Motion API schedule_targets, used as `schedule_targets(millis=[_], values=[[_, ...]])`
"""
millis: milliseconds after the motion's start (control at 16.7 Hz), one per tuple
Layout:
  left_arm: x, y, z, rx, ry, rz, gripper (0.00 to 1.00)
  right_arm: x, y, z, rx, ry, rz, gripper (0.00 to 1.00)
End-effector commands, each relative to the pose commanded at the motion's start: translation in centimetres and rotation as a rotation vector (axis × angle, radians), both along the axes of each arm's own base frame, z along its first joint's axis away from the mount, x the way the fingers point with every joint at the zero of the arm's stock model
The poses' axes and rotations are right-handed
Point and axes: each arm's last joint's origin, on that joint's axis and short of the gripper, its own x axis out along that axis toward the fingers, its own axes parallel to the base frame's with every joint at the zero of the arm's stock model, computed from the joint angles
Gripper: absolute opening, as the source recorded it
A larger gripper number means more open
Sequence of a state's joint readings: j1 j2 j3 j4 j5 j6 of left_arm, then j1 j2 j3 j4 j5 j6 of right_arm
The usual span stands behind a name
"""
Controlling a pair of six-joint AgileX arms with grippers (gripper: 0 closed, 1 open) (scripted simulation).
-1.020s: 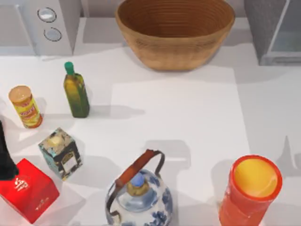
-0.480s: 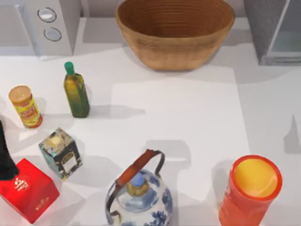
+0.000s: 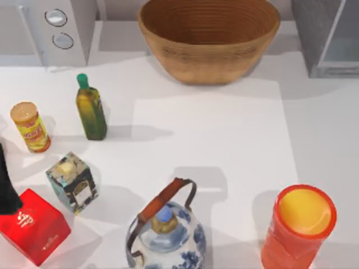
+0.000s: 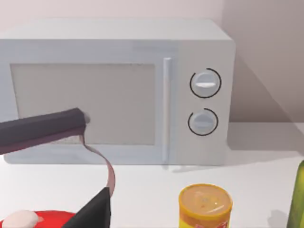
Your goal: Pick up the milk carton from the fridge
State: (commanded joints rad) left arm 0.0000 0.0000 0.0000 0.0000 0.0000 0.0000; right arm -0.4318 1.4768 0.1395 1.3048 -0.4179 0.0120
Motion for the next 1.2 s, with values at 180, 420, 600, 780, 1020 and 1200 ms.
schedule_targets(millis=[180, 420, 600, 780, 1020, 1200], values=[[0.0, 0.0, 0.0, 0.0, 0.0, 0.0, 1.0, 0.6, -1.4, -1.3, -0.004, -0.018, 0.003, 1.0], [0.0, 0.0, 0.0, 0.0, 0.0, 0.0, 1.0, 0.7, -2.5, -2.3, -0.011, -0.035, 0.0, 1.0], [0.0, 0.0, 0.0, 0.0, 0.0, 0.0, 1.0, 0.7, -2.5, -2.4, -0.011, -0.036, 0.0, 1.0], [0.0, 0.0, 0.0, 0.0, 0.0, 0.0, 1.0, 0.7, -2.4, -2.4, -0.01, -0.033, 0.003, 1.0], [0.0, 0.0, 0.0, 0.0, 0.0, 0.0, 1.0, 2.6, -1.8, -2.3, -0.004, -0.036, 0.037, 1.0], [0.0, 0.0, 0.0, 0.0, 0.0, 0.0, 1.0, 5.4, -1.5, -2.5, 0.017, -0.018, 0.04, 1.0]])
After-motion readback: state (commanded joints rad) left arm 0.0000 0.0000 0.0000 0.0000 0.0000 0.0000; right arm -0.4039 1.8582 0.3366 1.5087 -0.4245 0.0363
